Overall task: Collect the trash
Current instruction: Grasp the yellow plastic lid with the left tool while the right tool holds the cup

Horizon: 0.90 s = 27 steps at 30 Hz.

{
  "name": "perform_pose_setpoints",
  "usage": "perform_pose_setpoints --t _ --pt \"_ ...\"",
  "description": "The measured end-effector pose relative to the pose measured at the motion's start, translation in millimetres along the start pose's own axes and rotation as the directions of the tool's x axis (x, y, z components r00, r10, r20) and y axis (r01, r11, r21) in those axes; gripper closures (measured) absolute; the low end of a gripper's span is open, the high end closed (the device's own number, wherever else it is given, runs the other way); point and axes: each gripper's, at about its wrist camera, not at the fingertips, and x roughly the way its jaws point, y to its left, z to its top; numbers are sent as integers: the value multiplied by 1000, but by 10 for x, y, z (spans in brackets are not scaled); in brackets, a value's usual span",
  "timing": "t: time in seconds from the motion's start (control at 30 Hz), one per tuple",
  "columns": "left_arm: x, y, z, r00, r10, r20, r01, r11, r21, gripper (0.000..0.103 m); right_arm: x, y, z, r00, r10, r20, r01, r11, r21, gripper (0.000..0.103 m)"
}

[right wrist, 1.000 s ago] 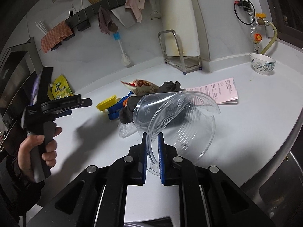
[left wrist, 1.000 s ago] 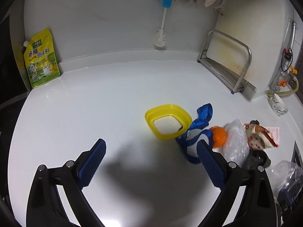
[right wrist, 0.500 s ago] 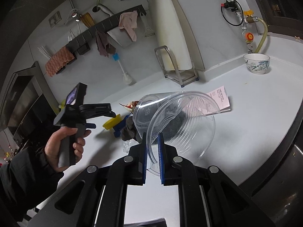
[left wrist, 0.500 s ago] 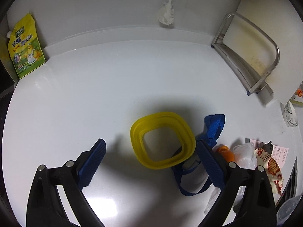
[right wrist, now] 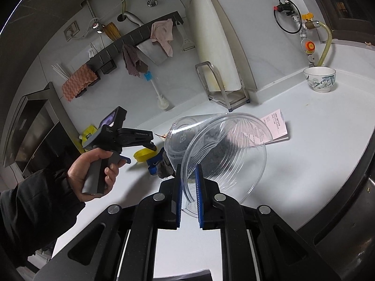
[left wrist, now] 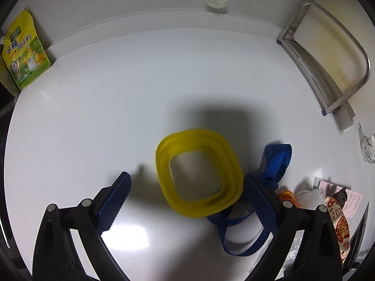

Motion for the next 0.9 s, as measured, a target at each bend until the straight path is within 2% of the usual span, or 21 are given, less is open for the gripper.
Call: perform_pose_setpoints --t 0.27,0.53,0.7,0.9 --pt "30 30 37 1000 13 22 -13 1000 -22 8 6 8 -1 1000 2 -5 -2 1000 3 93" --pt "86 92 24 999 -42 -12 41 996 -78 8 29 0 1 1000 6 -13 -6 1000 4 93" --pt "97 88 29 1000 -27 -13 26 995 -94 8 26 0 3 1000 6 -14 -5 1000 2 93" --pt "157 -15 51 999 52 8 -51 996 -73 9 23 -4 7 1000 4 -11 -4 1000 1 93"
